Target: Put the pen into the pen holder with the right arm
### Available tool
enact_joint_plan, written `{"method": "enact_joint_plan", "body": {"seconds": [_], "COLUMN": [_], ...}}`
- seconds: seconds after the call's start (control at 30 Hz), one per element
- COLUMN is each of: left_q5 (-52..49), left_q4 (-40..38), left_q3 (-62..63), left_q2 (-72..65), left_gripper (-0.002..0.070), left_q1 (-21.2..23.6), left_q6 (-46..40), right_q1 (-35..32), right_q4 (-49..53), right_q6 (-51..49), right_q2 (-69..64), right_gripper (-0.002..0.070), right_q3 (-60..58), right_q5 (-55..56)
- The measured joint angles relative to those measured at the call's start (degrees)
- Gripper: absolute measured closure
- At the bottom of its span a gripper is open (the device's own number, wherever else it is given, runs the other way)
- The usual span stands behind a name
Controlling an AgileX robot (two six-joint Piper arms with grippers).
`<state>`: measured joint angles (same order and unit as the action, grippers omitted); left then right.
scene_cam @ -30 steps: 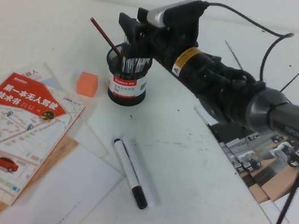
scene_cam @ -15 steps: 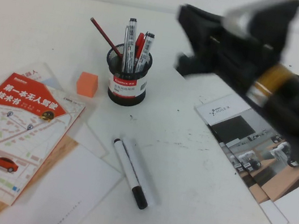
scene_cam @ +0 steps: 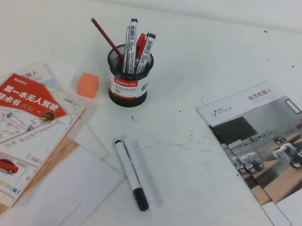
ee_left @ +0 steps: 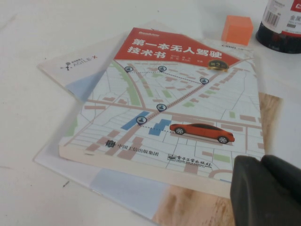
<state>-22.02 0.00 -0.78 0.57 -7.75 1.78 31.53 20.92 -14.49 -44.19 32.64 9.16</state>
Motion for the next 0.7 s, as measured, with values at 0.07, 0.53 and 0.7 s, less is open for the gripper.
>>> {"method": "enact_joint_plan", "body": {"seconds": [0.07,0.53,0.7], "left_q5": [0.0,0.0,0.0], "left_q4": [0.0,0.0,0.0], "left_q3": [0.0,0.0,0.0], "left_q2": [0.0,0.0,0.0], "left_gripper": [0.0676,0.0676,0.0676], "left_q1": [0.0,0.0,0.0], "left_q6": [0.0,0.0,0.0], "right_q1": [0.0,-1.6,-10.7], "right_q4": [-0.9,-4.3,-4.4], "right_q6": [0.0,-4.6,-6.1], "right_q2": [4.3,18.2,20.7], "right_gripper": [0.0695,0.0695,0.0695], "right_q3": [-2.1,-11.9,-15.6], "right_q5": [-3.9,-28.1,-25.7]}}
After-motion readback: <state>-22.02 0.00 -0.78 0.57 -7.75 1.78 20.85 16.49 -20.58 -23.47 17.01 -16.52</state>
